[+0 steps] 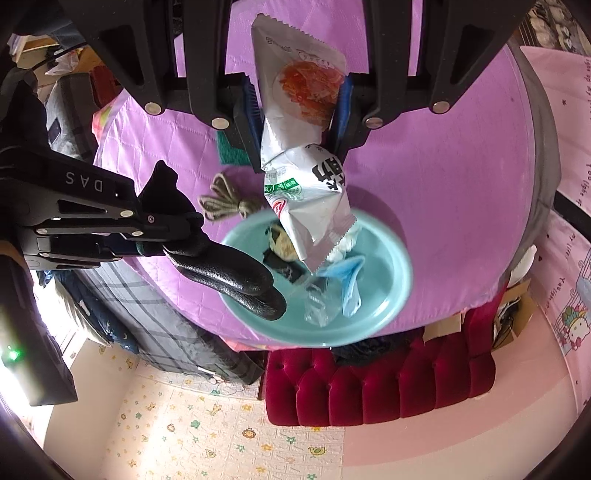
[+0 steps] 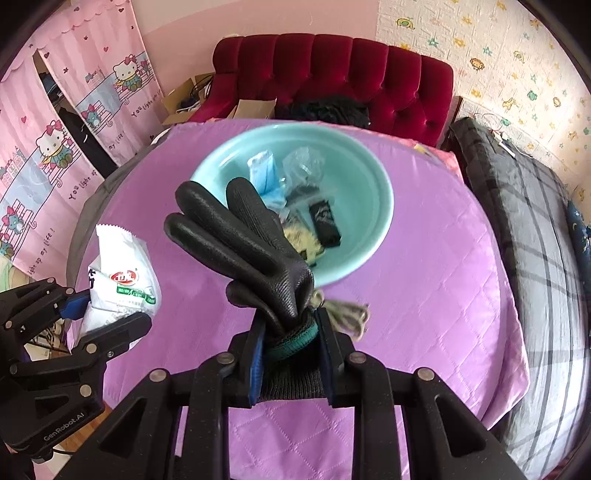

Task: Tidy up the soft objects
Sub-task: 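Carry the black glove and white packet with both tools over the teal basin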

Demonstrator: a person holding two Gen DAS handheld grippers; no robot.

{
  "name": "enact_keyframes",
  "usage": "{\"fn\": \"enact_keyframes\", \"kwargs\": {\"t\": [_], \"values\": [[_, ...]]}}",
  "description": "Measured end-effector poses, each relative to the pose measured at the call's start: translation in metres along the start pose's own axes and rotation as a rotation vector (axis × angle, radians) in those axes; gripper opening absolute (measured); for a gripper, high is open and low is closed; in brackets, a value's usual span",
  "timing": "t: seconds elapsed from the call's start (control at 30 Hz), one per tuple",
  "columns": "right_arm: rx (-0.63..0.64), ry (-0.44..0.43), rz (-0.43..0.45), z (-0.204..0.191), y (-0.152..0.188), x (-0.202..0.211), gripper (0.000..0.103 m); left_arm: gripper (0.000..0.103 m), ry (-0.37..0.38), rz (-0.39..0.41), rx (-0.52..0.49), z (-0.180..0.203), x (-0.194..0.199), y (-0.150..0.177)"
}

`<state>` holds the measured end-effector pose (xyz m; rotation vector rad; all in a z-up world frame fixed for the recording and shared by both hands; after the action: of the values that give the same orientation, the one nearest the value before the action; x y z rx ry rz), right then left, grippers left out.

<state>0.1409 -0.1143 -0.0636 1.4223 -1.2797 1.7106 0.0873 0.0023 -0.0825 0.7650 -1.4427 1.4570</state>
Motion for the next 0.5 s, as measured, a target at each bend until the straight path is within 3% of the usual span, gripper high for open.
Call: {"fn": "enact_keyframes", "kwargs": {"t": [0.5], "values": [[-0.006,-0.020,-0.006,0.015,-0.058,-0.014,0.026,0.037,0.015,-0.003,-0.017,-0.008,-0.019,-0.054]]}}
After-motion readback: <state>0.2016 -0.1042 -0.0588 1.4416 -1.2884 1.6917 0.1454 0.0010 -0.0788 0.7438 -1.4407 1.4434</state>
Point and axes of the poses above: each gripper's, at about its wrist camera, not at the fingertips, and x roughly against the way its jaws point, z to its right, y to its underside, the point moved 2 cm from there along -x, roughly the way its jaws point, and after that the axes turned 7 degrees about -z, right-handed, at the moved point
